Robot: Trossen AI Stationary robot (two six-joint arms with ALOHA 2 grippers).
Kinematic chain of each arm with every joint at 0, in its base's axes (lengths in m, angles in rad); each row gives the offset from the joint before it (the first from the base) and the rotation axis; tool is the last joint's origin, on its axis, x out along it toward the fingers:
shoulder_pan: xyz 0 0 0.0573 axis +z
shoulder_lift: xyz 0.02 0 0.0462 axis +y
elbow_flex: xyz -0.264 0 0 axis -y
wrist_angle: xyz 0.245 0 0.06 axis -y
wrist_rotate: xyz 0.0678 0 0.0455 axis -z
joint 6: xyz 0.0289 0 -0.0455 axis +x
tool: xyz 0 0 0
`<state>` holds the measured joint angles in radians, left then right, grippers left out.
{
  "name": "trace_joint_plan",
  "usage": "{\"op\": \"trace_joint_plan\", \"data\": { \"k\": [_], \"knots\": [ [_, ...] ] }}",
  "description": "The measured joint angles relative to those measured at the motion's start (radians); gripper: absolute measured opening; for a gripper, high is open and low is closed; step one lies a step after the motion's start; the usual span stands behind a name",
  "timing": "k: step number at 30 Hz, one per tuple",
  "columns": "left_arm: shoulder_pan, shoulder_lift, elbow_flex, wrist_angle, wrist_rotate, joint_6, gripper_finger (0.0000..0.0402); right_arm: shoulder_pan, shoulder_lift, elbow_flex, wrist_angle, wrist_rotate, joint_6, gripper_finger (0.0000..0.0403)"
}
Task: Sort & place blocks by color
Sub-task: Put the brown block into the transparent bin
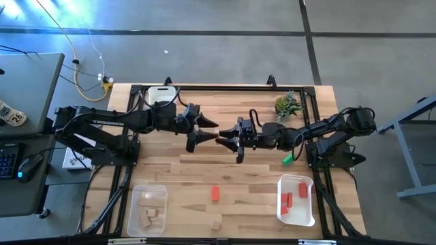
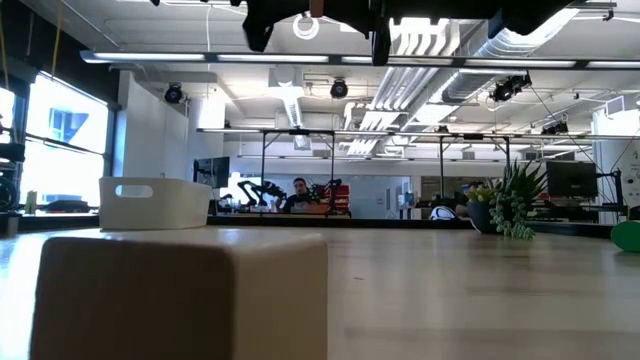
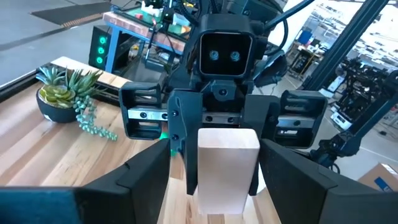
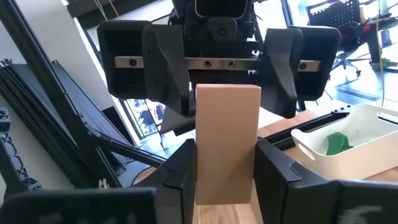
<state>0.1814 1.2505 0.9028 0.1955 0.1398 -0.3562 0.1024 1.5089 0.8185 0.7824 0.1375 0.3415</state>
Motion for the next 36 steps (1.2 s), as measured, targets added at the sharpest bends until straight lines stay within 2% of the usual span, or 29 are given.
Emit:
{"op": "trace_joint_plan", "data": {
  "k": [14,25,29,36],
  "knots": [
    [0.002,0.013,0.0,0.034,-0.016,0.063,0.0222,0.0,0.001,0.0,0.0,-0.002,-0.001,0.0095],
    [0.0,0.012,0.0,0.034,0.01,0.087,0.0106,-0.002,0.002,0.0,-0.004,-0.003,-0.006,0.0095],
    [0.0,0.012,0.0,0.026,0.01,0.093,0.0099,-0.004,0.002,0.0,-0.01,0.01,-0.005,0.0096],
    [0.0,0.013,0.0,-0.03,0.003,0.102,0.01,-0.005,0.002,0.0,-0.02,0.021,0.033,0.0186]
  ]
}}
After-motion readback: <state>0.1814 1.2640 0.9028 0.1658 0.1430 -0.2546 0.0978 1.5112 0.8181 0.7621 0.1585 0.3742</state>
